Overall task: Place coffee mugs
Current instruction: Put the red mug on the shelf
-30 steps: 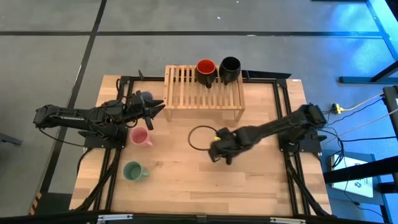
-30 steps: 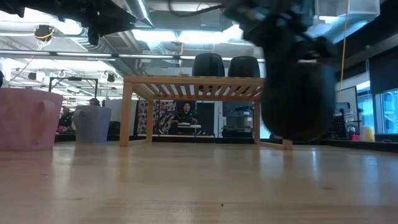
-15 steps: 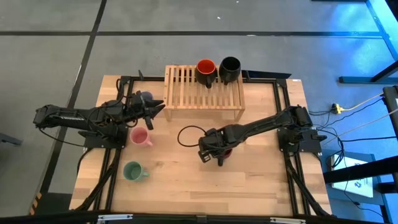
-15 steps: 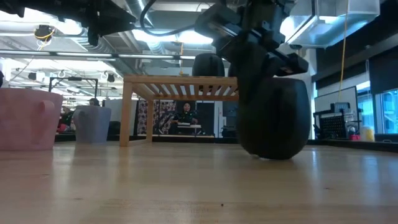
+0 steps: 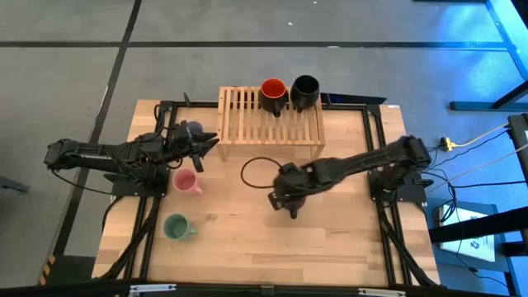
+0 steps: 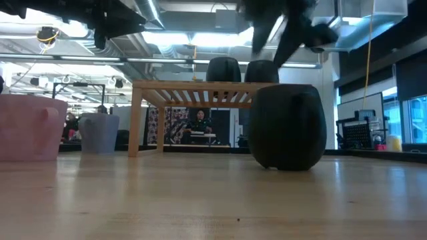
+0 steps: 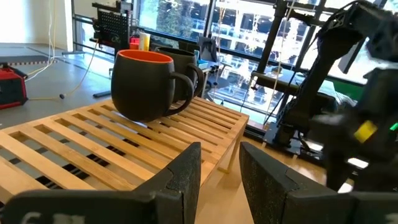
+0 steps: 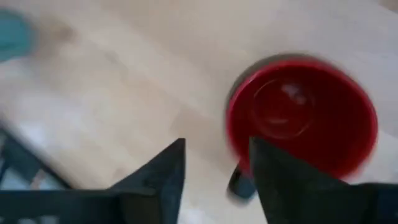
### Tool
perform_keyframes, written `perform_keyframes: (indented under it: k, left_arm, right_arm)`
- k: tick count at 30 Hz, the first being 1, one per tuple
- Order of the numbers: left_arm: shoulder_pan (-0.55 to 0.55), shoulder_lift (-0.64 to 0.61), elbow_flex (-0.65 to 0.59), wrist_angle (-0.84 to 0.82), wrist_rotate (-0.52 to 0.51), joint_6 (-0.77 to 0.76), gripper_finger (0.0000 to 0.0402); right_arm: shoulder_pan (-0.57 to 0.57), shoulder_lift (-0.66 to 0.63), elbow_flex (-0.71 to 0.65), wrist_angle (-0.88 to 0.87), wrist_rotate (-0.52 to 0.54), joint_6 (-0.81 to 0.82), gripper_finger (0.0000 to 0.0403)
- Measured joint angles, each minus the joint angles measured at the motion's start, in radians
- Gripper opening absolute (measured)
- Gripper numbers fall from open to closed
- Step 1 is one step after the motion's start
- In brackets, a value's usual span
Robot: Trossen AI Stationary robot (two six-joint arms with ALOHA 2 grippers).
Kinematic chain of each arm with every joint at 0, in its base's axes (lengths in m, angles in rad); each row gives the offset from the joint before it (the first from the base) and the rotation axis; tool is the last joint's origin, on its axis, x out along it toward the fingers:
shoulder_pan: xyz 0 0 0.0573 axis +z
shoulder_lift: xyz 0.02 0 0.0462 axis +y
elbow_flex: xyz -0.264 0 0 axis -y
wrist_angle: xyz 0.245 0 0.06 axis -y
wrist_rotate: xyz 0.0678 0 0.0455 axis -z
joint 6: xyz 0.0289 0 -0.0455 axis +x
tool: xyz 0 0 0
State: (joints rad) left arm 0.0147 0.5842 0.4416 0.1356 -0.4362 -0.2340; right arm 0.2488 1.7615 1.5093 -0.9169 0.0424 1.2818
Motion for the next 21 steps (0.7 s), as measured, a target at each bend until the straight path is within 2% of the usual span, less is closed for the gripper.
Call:
perform_keyframes:
  k: [2,4,9,14,21]
  left_arm:
    - [0.000,0.000,0.000,0.000,0.000,0.000,0.0105]
    - [0.000,0.000,0.000,0.000,0.000,0.000,0.0105]
    - [0.000,0.000,0.000,-0.003,0.027,-0.001,0.0105]
    - [0.000,0.000,0.000,-0.051,0.038,-0.002,0.0105]
    - [0.000,0.006,-0.001,-0.054,0.037,-0.002,0.0105]
  right_arm:
    - [0.051,-0.045,0.001,0.005,0.005,0.006,0.0180]
    - [0.126,-0.070,0.001,0.003,0.055,0.013,0.0193]
    - [0.314,-0.051,-0.009,-0.013,0.369,0.172,0.0204]
    - [0.468,0.071,-0.014,-0.067,0.699,0.392,0.0195]
    - [0.560,0.293,-0.015,-0.116,0.881,0.610,0.0182]
